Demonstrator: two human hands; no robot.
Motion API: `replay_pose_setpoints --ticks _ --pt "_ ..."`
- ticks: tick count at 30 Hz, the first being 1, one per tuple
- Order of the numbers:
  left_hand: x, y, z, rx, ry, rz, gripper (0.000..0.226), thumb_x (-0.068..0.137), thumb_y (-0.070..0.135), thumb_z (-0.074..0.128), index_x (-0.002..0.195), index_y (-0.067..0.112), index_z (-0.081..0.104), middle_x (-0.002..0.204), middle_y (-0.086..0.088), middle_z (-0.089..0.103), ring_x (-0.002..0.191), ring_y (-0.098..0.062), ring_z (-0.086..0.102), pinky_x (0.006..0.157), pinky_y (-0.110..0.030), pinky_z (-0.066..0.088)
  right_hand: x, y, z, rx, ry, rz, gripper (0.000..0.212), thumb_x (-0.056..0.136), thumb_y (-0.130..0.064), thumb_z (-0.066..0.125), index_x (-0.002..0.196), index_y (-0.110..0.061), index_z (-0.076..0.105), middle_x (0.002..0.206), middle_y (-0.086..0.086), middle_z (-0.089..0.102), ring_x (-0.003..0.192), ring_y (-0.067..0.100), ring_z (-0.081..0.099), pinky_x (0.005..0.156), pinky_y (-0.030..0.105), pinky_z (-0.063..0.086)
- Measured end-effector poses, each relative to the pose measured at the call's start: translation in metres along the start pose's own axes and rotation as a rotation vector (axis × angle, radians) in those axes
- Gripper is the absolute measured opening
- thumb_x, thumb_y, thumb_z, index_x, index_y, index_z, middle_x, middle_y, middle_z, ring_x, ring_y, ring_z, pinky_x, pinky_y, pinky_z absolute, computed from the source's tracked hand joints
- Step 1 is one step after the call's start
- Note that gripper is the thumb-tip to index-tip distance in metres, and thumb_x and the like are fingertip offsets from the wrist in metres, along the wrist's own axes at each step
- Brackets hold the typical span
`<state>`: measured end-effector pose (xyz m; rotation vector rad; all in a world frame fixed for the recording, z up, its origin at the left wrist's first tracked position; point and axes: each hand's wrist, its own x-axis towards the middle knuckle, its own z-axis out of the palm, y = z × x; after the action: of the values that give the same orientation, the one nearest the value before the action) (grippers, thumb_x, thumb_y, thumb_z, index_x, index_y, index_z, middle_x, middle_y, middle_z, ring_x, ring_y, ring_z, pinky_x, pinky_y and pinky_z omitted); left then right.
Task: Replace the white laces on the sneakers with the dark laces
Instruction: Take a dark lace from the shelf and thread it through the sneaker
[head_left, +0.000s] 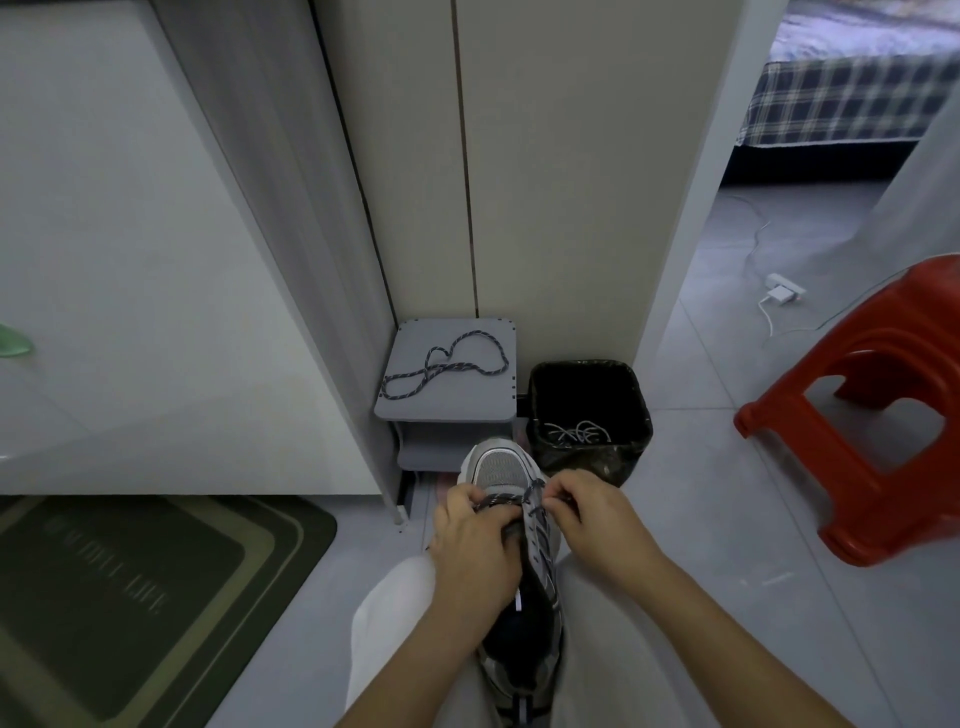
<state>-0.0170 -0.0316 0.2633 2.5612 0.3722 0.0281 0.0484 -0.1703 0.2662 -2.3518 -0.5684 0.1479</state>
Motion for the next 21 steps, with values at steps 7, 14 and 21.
replay_pose_setpoints --ticks 7,14,21 --pt "-0.012 -0.002 -0.001 -0.082 0.089 0.088 0.039 0.080 0.031 0.038 0.105 0.037 0.069 0.114 0.000 0.036 0.107 -0.021 0.031 0.088 -0.023 0.030 -0.007 -0.007 -0.008 -0.086 -0.108 -0.103 0.017 0.091 -0.017 0.052 0.081 -0.028 0.046 0.079 -0.016 0.041 0.074 0.008 0.044 0.069 0.030 0.044" --pt "-0.019 -0.001 -0.007 -0.075 0.122 0.105 0.026 0.085 0.027 0.053 0.106 0.033 0.066 0.111 0.005 0.033 0.107 -0.017 0.033 0.090 -0.025 0.036 -0.012 -0.007 0.006 0.009 0.017 -0.033 0.004 0.079 -0.024 0.068 0.076 -0.027 0.068 0.075 -0.015 0.063 0.074 0.007 0.057 0.068 0.035 0.051" --pt "-0.003 0.014 -0.020 0.075 0.072 0.079 0.016 0.089 0.026 0.051 0.092 0.019 0.065 0.110 0.003 0.041 0.106 -0.019 0.038 0.086 -0.029 0.039 -0.016 -0.015 0.005 0.168 -0.034 0.131 0.021 0.075 -0.048 0.067 0.087 -0.031 0.064 0.074 -0.012 0.065 0.071 0.001 0.059 0.070 0.026 0.051"
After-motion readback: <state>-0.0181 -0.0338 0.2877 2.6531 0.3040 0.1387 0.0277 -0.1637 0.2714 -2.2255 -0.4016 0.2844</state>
